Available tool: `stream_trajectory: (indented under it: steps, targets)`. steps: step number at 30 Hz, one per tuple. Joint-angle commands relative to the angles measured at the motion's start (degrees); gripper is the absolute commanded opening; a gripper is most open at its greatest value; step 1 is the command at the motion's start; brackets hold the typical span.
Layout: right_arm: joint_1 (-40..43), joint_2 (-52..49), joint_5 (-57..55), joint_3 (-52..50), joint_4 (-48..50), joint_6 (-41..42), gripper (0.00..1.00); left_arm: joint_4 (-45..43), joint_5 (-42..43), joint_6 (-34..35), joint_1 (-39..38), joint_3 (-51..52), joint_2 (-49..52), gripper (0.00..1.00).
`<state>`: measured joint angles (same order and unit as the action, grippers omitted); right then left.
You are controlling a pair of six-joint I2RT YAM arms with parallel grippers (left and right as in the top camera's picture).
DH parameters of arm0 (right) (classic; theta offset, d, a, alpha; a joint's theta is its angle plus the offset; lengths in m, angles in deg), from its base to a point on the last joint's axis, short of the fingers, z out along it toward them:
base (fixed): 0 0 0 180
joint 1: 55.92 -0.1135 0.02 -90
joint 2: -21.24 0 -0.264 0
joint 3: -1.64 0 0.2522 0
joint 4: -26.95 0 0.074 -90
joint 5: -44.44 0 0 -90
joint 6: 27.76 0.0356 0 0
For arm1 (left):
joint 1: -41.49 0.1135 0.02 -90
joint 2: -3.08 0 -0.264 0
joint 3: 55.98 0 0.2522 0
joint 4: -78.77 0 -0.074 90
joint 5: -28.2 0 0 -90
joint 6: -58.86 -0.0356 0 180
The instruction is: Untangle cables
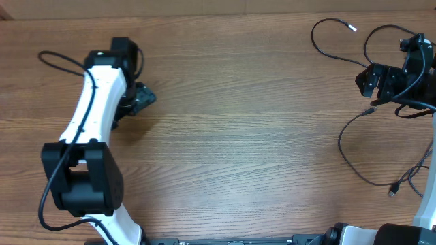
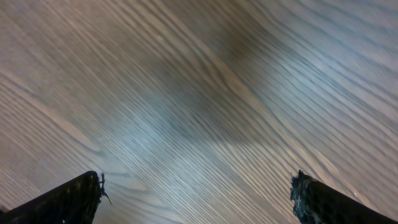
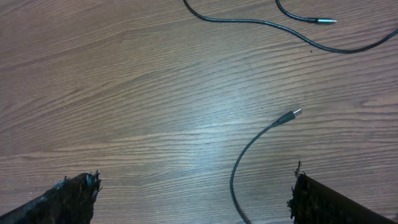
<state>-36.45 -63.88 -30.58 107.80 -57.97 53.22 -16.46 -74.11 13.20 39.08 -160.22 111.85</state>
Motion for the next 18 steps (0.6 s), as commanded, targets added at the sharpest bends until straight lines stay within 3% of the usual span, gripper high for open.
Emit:
stream_trajectory:
  steps: [1, 6, 10, 18]
  targets:
    - [0.0, 0.2, -0.2, 0.3, 0.3, 0.2, 1.0, -1.0, -3.7, -1.1, -4.8, -0.3, -5.3, 1.0]
    - [0.0, 0.2, -0.2, 0.3, 0.3, 0.2, 1.0, -5.9, -9.0, -1.1, -10.8, 0.1, -12.5, 0.99]
    - [0.0, 0.2, -0.2, 0.3, 0.3, 0.2, 1.0, -15.8, -12.3, -1.1, -15.1, 5.0, -21.7, 1.0]
    - [0.0, 0.2, -0.2, 0.3, 0.3, 0.2, 1.0, -41.8, -8.3, -1.0, -15.8, 29.0, -44.7, 0.99]
